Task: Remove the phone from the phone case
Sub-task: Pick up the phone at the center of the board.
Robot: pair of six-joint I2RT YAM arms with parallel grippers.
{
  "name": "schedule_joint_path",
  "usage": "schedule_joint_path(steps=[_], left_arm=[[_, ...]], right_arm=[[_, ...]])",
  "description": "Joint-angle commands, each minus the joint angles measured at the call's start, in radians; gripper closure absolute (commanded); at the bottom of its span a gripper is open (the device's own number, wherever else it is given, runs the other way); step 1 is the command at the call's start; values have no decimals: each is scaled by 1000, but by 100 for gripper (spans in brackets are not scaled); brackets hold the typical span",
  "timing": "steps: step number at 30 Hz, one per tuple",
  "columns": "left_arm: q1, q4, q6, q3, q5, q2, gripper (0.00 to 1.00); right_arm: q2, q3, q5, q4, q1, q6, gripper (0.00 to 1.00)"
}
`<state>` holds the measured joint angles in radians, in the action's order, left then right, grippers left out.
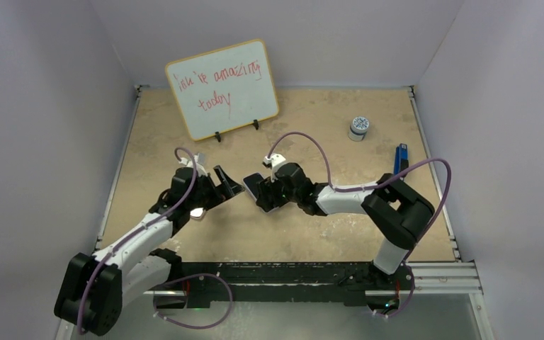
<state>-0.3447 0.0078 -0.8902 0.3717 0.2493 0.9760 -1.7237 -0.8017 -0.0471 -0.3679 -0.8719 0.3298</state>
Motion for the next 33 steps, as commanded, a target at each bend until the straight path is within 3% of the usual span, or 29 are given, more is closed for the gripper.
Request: schedule_joint_path(steps=[1, 6, 14, 25, 30, 33], left_arm=[[-19, 211, -55, -23, 5, 85, 13], [-33, 444, -118, -72, -2, 225, 18], [-77, 601, -135, -19, 10, 413, 27], [-106, 858, -235, -63, 22, 578, 56], [-106, 986, -264, -108, 28, 584, 80], [-106, 1025, -275, -124, 36, 563, 96]], right_arm=[[-4, 49, -171, -76, -27, 91, 93], [-2, 80, -208, -135, -26, 121, 95], [6, 99, -225, -180, -26, 139, 95], [22, 133, -209, -245, -26, 178, 88], [47, 149, -232, -269, -26, 216, 77], [89, 151, -225, -258, -27, 233, 55]])
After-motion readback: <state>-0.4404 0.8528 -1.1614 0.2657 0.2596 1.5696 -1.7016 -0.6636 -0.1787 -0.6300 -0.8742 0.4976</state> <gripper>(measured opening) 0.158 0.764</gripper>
